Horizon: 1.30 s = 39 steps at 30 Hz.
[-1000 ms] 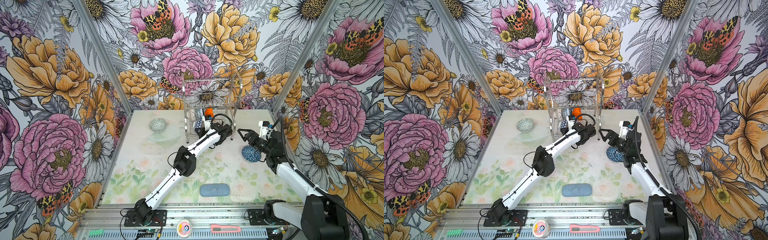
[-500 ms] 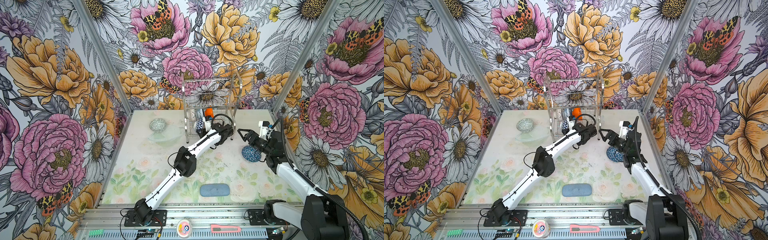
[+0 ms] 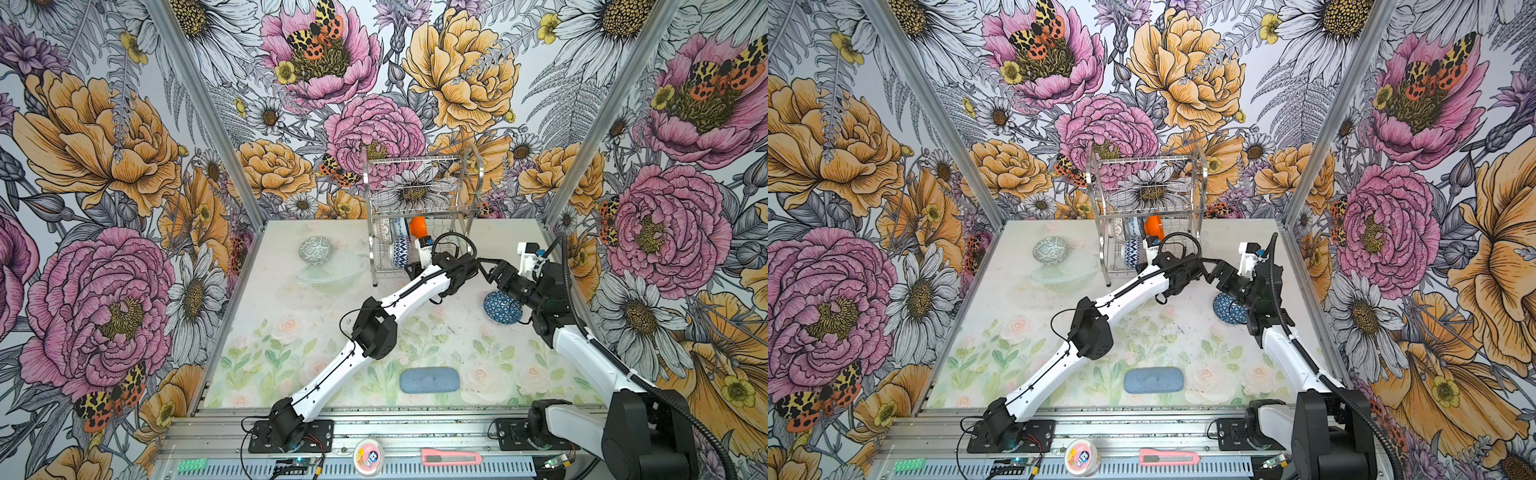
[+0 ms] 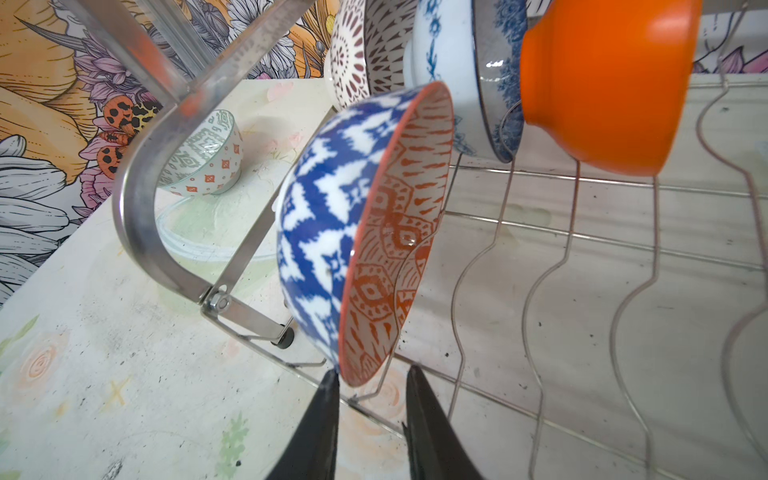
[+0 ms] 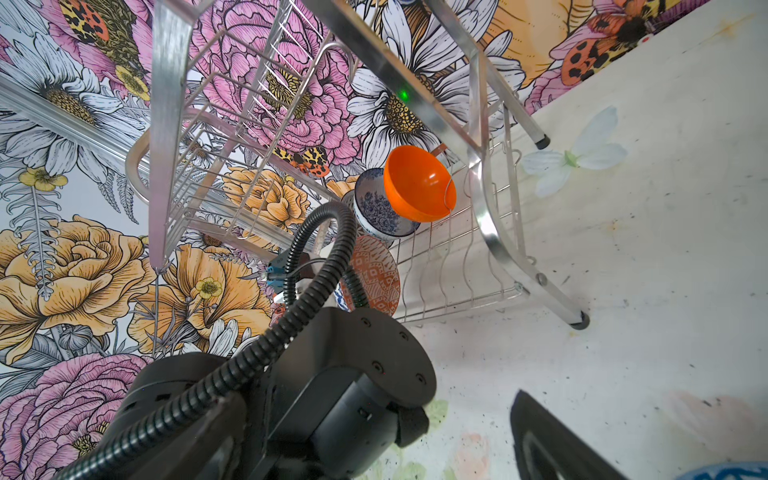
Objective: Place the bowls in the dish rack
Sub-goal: 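Open the left gripper and release the bowl upright in the rack, then withdraw the left gripper from the rack while the right descends to the blue-triangle bowl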
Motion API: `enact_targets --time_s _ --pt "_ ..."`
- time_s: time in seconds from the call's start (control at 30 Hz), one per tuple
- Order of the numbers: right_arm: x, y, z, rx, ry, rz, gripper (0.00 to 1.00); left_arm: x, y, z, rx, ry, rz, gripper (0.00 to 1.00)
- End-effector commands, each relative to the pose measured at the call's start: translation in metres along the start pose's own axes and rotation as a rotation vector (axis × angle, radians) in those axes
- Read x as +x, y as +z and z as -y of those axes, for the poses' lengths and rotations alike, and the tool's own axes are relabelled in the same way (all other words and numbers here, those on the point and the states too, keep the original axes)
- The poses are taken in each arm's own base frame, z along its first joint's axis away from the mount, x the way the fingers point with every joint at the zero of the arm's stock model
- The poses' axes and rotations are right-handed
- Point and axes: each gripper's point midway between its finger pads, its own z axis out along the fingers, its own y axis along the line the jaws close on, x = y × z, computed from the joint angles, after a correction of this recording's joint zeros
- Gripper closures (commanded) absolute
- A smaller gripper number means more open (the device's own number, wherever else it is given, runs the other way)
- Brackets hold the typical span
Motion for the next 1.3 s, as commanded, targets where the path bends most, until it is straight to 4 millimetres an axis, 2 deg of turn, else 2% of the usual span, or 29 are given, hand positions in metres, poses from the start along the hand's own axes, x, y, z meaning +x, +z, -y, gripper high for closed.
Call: enact_targets --time_s 0.0,0.7,1.03,1.27 --pt "-0.006 -0.006 -0.007 -0.014 -0.021 0.028 0.01 0.029 0.001 0.012 0.050 0.005 -0.123 0.71" --pt "-0.010 -0.009 0.001 0.021 -0.040 0.048 0.01 0.009 -0.011 0.001 0.051 -0.007 -0.094 0.66" --pt "-0.017 -0.018 0.012 0.073 -0.035 0.090 0.01 -0.005 -0.018 -0.005 0.054 -0.015 -0.068 0.62" --pt "-0.023 -0.026 0.031 0.144 0.003 0.135 0.00 -0.016 -0.022 -0.010 0.054 -0.014 -0.049 0.55"
